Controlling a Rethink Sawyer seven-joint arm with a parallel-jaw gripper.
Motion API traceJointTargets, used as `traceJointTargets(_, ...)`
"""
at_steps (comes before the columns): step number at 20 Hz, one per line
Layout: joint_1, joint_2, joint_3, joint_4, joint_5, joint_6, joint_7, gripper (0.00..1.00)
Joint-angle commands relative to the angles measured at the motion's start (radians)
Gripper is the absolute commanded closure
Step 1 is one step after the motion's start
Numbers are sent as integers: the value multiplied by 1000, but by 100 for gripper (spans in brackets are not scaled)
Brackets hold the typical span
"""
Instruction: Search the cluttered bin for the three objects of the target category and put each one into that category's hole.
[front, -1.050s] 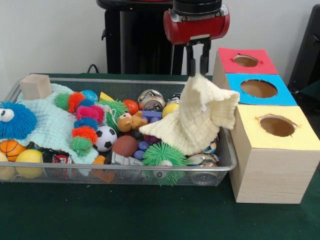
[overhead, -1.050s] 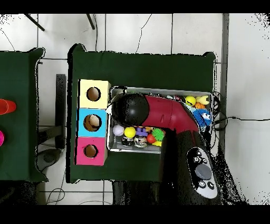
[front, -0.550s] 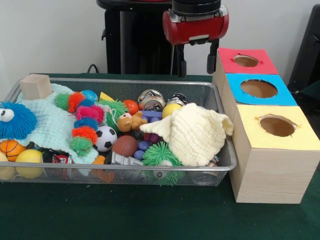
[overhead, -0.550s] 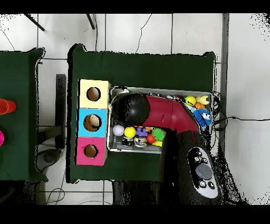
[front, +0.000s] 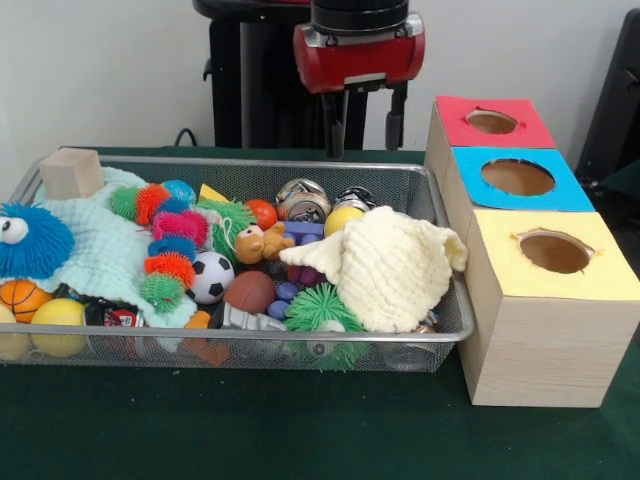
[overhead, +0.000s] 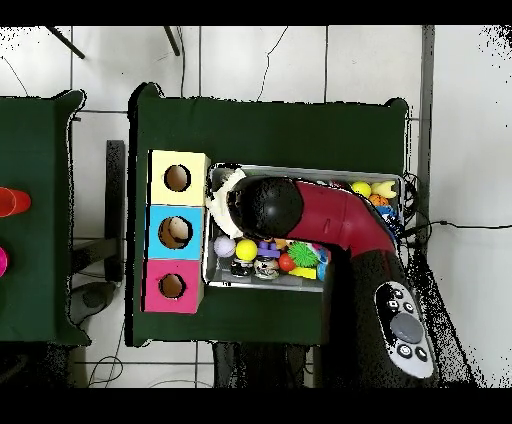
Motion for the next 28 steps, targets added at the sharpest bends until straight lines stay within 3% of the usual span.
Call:
traceJointTargets(1,-66,77,53,-34,-19,-9,30,0)
traceJointTargets(17,-151,130,78,-139,-73,46,-72,0)
traceJointTargets(24,-178,148,89,-223,-81,134,-126,0)
traceJointTargets(28,-185,162,94,-246,-91,134,-139,0)
